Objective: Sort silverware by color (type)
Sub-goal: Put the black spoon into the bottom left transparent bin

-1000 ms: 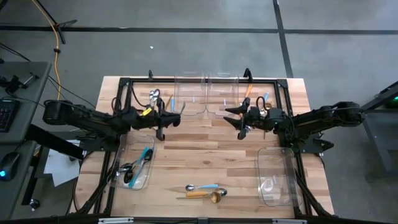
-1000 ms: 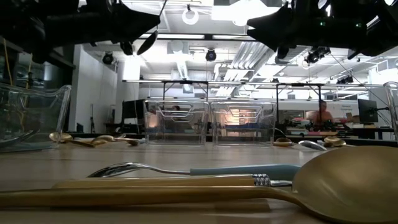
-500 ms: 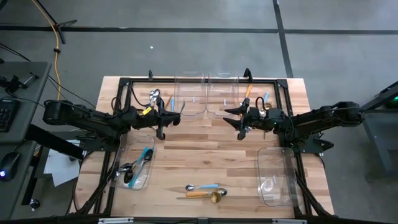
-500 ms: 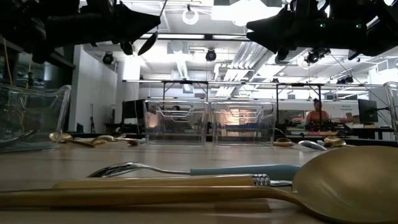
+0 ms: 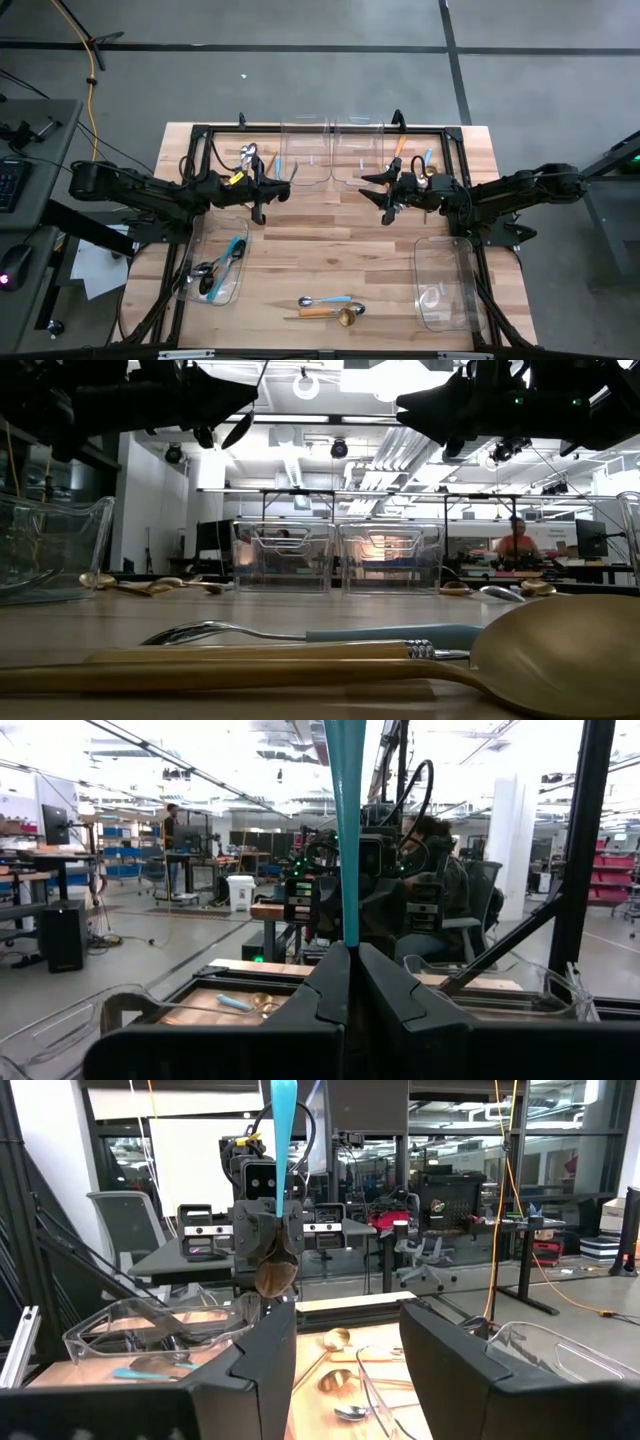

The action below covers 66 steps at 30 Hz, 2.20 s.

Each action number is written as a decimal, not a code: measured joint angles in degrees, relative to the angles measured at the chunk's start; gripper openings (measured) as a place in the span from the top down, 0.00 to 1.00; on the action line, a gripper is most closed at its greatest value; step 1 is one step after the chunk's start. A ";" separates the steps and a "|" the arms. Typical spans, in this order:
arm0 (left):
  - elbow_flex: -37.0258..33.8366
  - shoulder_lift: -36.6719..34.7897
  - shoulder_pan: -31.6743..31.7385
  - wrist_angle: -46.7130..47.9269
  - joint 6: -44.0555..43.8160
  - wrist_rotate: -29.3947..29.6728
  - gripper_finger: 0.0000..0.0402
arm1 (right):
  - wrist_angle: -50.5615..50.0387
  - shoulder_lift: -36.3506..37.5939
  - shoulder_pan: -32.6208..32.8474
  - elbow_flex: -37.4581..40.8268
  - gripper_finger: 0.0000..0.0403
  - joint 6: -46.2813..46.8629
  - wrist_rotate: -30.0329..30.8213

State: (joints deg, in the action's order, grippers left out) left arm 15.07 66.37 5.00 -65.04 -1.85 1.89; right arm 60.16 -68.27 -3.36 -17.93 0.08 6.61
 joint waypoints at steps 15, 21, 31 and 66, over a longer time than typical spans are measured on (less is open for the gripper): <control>0.00 -0.02 0.00 0.04 0.00 0.00 1.00 | -0.83 0.00 0.00 0.00 0.59 0.00 0.00; 0.02 -0.02 -0.01 0.04 0.00 0.00 1.00 | -0.83 0.00 0.00 0.00 0.59 0.06 0.00; 2.15 1.98 -0.01 0.12 -2.40 -2.58 1.00 | 2.09 0.00 0.02 0.00 0.59 1.51 0.02; 25.42 -21.78 -7.58 83.93 -23.77 -2.60 1.00 | -1.22 -0.02 0.02 0.00 0.59 2.95 -0.79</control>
State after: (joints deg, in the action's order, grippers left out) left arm 40.49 44.59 -2.57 18.89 -25.62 -0.71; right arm 58.94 -68.29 -3.33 -17.93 3.03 5.82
